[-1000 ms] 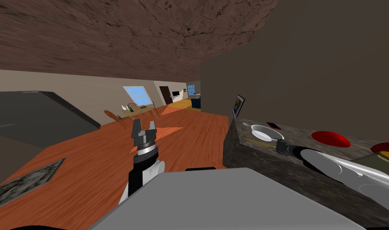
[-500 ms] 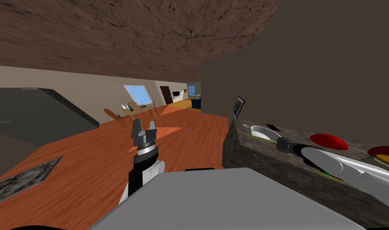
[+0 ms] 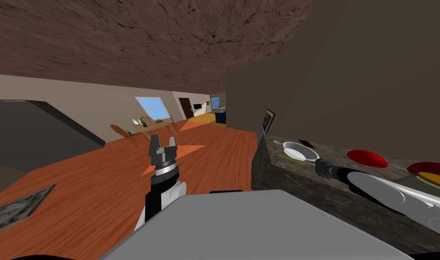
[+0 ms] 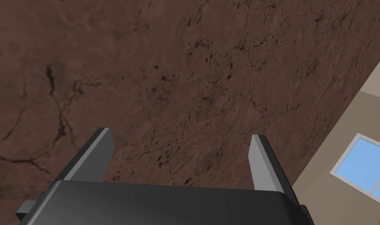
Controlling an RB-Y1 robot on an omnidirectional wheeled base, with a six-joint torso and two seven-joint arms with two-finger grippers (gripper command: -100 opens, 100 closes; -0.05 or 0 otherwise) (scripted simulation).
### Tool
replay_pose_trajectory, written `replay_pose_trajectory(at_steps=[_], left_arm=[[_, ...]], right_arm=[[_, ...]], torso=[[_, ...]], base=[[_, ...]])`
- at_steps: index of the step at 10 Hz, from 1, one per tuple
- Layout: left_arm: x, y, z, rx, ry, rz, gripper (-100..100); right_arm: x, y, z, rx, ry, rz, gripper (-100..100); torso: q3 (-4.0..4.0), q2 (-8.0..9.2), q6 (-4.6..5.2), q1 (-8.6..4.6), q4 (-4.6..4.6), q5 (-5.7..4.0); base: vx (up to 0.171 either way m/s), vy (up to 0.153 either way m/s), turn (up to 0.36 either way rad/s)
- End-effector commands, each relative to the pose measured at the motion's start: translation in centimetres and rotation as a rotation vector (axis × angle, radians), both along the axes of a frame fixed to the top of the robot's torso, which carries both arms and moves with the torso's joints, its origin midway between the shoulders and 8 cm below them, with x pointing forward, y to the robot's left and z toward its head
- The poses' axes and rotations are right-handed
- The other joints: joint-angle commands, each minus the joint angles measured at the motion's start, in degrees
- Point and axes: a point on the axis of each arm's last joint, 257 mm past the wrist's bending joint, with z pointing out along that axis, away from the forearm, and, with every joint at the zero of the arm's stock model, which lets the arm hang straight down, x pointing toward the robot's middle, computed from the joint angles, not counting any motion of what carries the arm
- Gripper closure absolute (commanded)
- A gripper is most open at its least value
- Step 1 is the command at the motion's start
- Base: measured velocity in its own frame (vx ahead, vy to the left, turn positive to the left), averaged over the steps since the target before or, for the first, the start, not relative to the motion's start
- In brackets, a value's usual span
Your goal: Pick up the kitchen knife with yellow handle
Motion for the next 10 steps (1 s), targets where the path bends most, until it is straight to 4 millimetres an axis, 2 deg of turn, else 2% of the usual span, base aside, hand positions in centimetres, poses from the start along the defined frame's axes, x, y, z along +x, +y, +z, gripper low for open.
replay_pose_trajectory(at_steps=[1,3,4,7,8,10], left_arm=[[0.0,0.0,0.0,0.000,0.000,0.000,0],[0.0,0.0,0.0,0.000,0.000,0.000,0],[0.0,0.0,0.0,0.000,0.000,0.000,0],[0.0,0.0,0.0,0.000,0.000,0.000,0],[0.0,0.0,0.0,0.000,0.000,0.000,0],[0.0,0.0,0.0,0.000,0.000,0.000,0]], right_arm=[[-0.2,0.1,0.2,-0.012,0.001,0.023,100],[0.2,0.5,0.2,0.018,-0.023,0.016,100],[-0.8,0.4,0.4,-0.022,0.003,0.050,100],[-0.4,0.9,0.6,0.017,-0.029,0.044,100],[-1.4,0.8,0.7,-0.025,0.000,0.079,100],[-1.1,1.2,0.8,0.002,-0.023,0.075,100]], torso=[[0.00,0.00,0.00,0.00,0.00,0.00],[0.00,0.01,-0.11,0.01,0.01,-0.02],[0.05,0.08,-0.10,0.00,0.03,-0.02],[0.02,0.03,-0.11,0.02,0.02,-0.01],[0.05,0.08,-0.12,0.00,0.03,-0.02],[-0.02,-0.03,-0.06,0.00,0.00,0.01]], base=[[0.070,0.005,-0.074],[0.021,0.004,0.005],[0.052,0.000,-0.103],[0.036,0.006,-0.019],[0.066,0.006,-0.084],[0.054,0.001,-0.043]])
